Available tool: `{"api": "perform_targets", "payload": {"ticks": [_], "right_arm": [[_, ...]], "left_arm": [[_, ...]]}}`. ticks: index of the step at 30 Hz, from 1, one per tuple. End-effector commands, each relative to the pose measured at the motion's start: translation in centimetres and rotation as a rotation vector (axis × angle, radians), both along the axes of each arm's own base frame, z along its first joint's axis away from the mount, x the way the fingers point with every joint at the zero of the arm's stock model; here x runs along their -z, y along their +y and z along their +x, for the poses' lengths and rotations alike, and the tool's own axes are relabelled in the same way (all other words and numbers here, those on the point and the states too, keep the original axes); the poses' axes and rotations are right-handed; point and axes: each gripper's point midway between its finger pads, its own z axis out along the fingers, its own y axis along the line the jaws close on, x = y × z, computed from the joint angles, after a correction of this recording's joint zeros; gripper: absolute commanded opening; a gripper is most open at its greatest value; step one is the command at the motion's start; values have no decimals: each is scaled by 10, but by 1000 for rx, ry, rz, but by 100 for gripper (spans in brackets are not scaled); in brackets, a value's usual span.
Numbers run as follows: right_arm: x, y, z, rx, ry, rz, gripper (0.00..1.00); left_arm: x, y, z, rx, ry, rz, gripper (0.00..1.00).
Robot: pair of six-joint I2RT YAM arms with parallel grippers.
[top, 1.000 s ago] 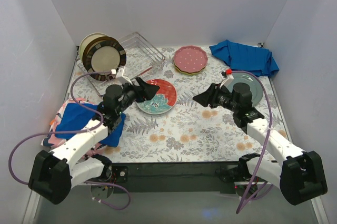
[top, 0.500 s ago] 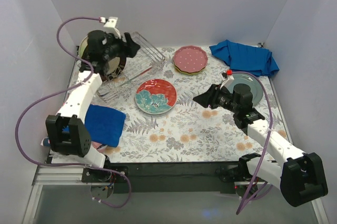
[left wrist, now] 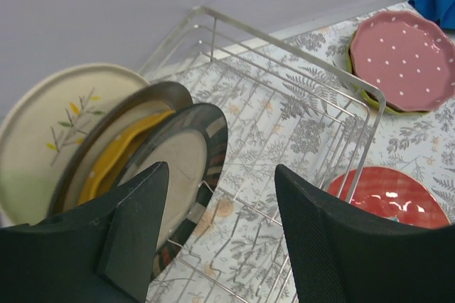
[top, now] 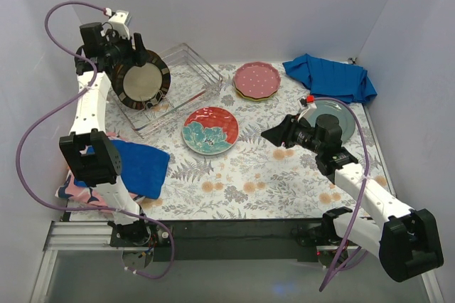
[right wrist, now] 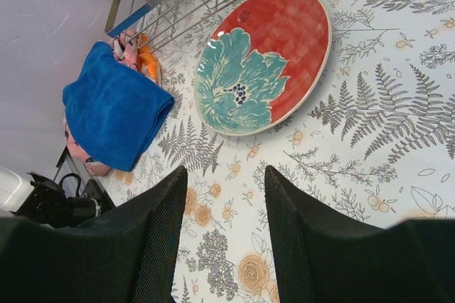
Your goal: Unload the plates from the dish rack
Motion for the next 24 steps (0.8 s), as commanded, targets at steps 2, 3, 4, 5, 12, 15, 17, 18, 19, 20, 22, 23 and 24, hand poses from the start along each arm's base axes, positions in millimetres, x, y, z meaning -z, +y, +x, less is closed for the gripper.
{"api": "perform_targets", "payload": {"ticks": [2, 3, 4, 5, 12, 15, 17, 18, 19, 20, 22, 23, 24], "right_arm": [[-8, 2, 2, -11, -61, 2, 54], [-10, 2, 2, -7, -68, 3, 54], [-10, 2, 2, -6, -70, 3, 54], [-11, 2, 2, -6, -73, 4, 54], [-7, 1, 2, -8, -67, -3, 54], [-9, 2, 2, -10, -73, -3, 54], [-9, 1, 2, -9, -74, -3, 54], [-8, 1, 2, -9, -75, -4, 54], [-9, 1, 2, -10, -78, -5, 54], [-9, 0, 3, -4, -79, -5, 54], [-8, 1, 3, -4, -80, -8, 54], [-9, 1, 3, -4, -80, -8, 54], [-9, 0, 3, -4, -82, -7, 54]], "left_arm": [[-26, 33, -1, -91, -34, 66, 59], [-28, 35, -2, -92, -39, 70, 59], [-28, 34, -3, -83, -44, 81, 59], [-27, 35, -3, -79, -45, 85, 59], [3, 40, -1, -74, -10, 81, 59], [12, 41, 2, -78, 7, 76, 59], [19, 45, 5, -94, 18, 83, 59], [24, 47, 6, -101, 26, 94, 59], [26, 49, 6, -107, 28, 94, 59], [28, 49, 7, -109, 29, 95, 59], [33, 50, 10, -113, 37, 95, 58], [34, 50, 11, -114, 39, 96, 58], [38, 51, 12, -115, 47, 92, 58]]}}
